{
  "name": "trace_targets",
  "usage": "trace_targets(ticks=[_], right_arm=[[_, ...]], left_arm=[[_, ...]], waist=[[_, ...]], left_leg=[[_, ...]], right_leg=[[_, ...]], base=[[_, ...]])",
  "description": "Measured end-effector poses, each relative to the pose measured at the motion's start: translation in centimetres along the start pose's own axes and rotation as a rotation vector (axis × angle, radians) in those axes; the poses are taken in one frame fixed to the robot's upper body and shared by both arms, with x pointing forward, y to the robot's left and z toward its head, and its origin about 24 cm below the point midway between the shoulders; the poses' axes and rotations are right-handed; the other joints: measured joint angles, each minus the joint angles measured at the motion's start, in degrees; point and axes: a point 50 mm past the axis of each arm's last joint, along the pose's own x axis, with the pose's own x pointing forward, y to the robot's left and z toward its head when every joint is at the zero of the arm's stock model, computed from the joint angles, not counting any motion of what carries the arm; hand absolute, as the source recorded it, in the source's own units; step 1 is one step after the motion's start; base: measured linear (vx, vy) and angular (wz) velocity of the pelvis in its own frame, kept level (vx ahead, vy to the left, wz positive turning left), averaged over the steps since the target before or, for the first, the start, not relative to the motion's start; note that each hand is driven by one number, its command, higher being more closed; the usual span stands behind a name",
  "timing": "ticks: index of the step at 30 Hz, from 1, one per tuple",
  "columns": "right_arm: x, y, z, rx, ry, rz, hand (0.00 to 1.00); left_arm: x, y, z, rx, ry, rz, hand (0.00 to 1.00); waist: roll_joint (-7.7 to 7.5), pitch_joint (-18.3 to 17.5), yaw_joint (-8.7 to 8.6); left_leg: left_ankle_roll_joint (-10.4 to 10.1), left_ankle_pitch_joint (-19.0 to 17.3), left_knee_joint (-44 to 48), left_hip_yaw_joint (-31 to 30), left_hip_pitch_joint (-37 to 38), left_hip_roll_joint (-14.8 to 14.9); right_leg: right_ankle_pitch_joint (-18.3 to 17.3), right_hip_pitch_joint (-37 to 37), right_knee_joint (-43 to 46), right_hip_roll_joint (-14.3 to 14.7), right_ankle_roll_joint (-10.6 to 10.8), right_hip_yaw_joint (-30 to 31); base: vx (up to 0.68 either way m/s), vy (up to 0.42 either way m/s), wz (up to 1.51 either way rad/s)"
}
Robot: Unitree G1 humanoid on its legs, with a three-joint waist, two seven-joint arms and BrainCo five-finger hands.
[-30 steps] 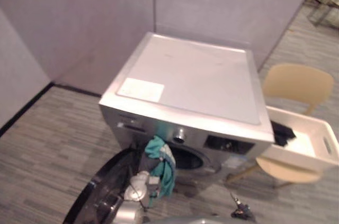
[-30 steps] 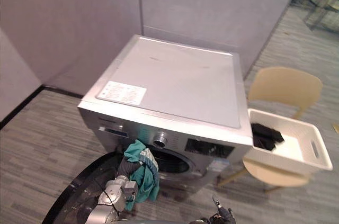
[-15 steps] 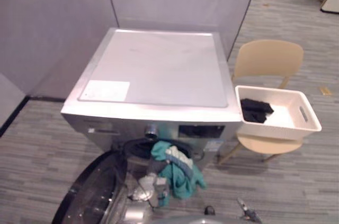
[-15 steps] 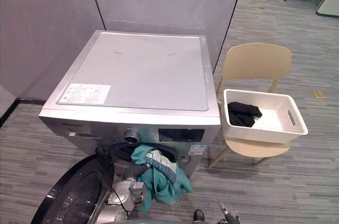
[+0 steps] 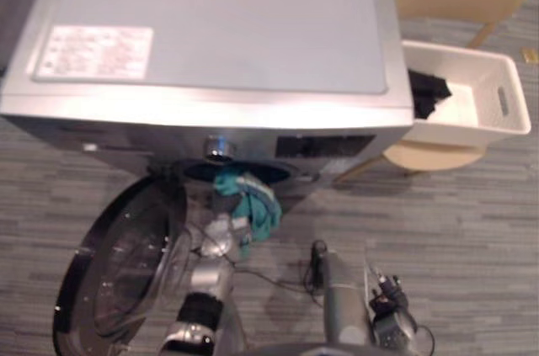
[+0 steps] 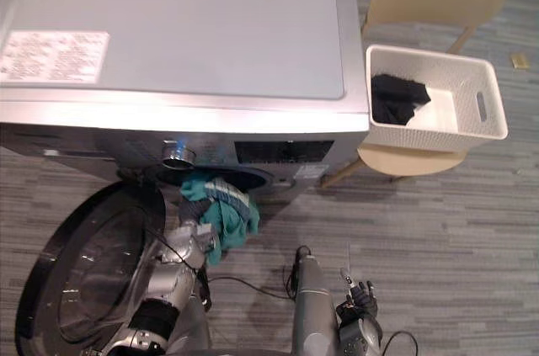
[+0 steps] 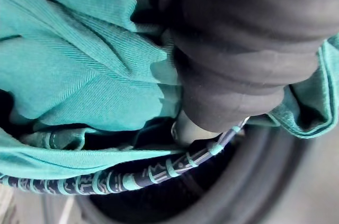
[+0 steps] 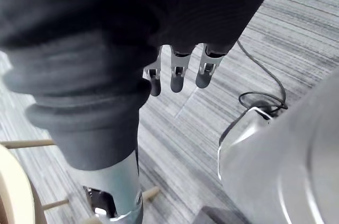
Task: Pick up the laundry basket with both hands and put the clothes into the washing machine.
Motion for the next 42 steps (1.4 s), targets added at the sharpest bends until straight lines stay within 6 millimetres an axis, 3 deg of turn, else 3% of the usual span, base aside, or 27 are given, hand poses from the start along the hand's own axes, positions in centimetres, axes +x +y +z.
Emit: trace_targets(ticks=[5,7,10,11,14,16,19,24,32,35,36,42], right_arm=[[0.0,2.2,2.3,0.068,-0.11,0.077,0.0],[-0.1,2.7,3.1,0.101,-0.15,0.099,0.0],[-0.2,3.1,3.6,0.116,-0.174,0.113,0.0],[-0.2,3.1,3.8,0.131,-0.185,0.116,0.0],[-0.2,3.1,3.7,0.164,-0.184,0.112,0.0],[-0.3,3.2,3.5,0.194,-0.175,0.111,0.0],[-0.5,3.5,3.1,0.251,-0.162,0.116,0.0],[-0.3,1.2,3.1,0.363,-0.161,0.044,0.0],[-0.6,-2.6,3.6,0.457,-0.21,-0.068,0.0],[-0.6,-2.9,4.1,0.463,-0.233,-0.062,0.0],[-0.6,-2.9,4.1,0.462,-0.235,-0.058,0.0],[-0.7,-2.3,4.0,0.439,-0.233,-0.016,0.0]], left_arm=[[4.2,-0.8,6.3,-0.061,-0.153,0.08,1.0],[6.0,-1.1,10.9,-0.101,-0.254,0.097,1.0],[7.4,-1.4,15.8,-0.13,-0.352,0.104,1.0],[8.0,-1.3,19.1,-0.172,-0.411,0.101,1.0],[8.1,-1.3,24.2,-0.233,-0.512,0.089,1.0],[8.0,-1.6,26.1,-0.267,-0.537,0.075,1.0],[7.2,-1.8,31.4,-0.265,-0.636,0.049,1.0],[5.1,-4.0,36.0,-0.153,-0.772,-0.025,1.0],[1.9,-5.9,40.1,0.186,-1.042,0.14,1.0],[1.3,-5.5,40.6,0.298,-1.123,0.227,1.0],[1.2,-5.4,40.6,0.337,-1.142,0.243,0.0],[1.4,-5.5,40.6,0.528,-1.163,0.29,0.0]], waist=[[-0.36,3.51,-0.62],[-0.69,4.57,-1.16],[-1.46,5.29,-1.85],[-1.65,5.39,-2.5],[-1.88,5.68,-2.86],[-2.28,6.66,-2.65],[-2.91,7.34,-2.9],[-3.46,8.9,-2.29],[-3.65,10.01,-2.35],[-3.65,10.01,-2.95],[-3.69,10.03,-3.03],[-3.76,10.06,-3.72]], left_leg=[[-0.39,-3.02,10.08,-1.74,-9.49,2.4],[-0.31,-4.08,13.16,-1.69,-13.07,3.84],[-0.38,-4.87,15.56,-1.61,-16.28,5.15],[-0.34,-5.37,17.06,-1.8,-18.84,6.2],[-0.28,-5.68,18.78,-1.76,-23.12,7.74],[-0.23,-5.7,19.74,-1.83,-24.74,8.16],[-0.11,-5.96,21.56,-2.01,-27.77,9.73],[0.79,-6.45,23.79,-2.06,-31.04,9.92],[2.32,-7.28,28.34,-3.29,-35.6,9.67],[2.42,-7.33,29.34,-3.91,-36.4,9.64],[2.42,-7.33,29.42,-3.98,-36.51,9.65],[2.41,-7.31,29.53,-4.38,-37.04,9.5]], right_leg=[[-2.0,-10.08,9.33,1.62,-0.43,1.57],[-2.0,-14.01,11.33,2.8,-0.43,2.4],[-1.92,-17.53,12.75,4.1,-0.52,3.35],[-1.68,-19.98,13.15,5.02,-0.65,3.48],[-0.37,-24.22,13.17,6.32,-0.68,4.01],[-0.11,-25.94,13.64,7.18,-0.75,4.31],[1.07,-28.57,13.57,8.27,-0.72,4.54],[3.0,-31.47,13.48,9.0,-0.26,5.53],[3.78,-35.17,16.0,8.8,0.48,6.64],[3.78,-35.77,16.95,8.65,0.49,6.53],[3.78,-35.84,17.03,8.65,0.49,6.52],[3.78,-35.73,17.05,8.48,0.49,6.01]], base=[[-0.05,-0.037,-0.19],[-0.08,-0.018,-0.33],[-0.08,-0.027,-0.32],[-0.09,-0.022,-0.38],[-0.06,0.001,-0.35],[-0.03,-0.018,-0.21],[-0.04,0.017,-0.26],[-0.07,0.047,-0.11],[-0.05,0.058,-0.03],[-0.02,0.042,0.01],[0.0,0.0,0.0],[0.0,0.024,0.02]])
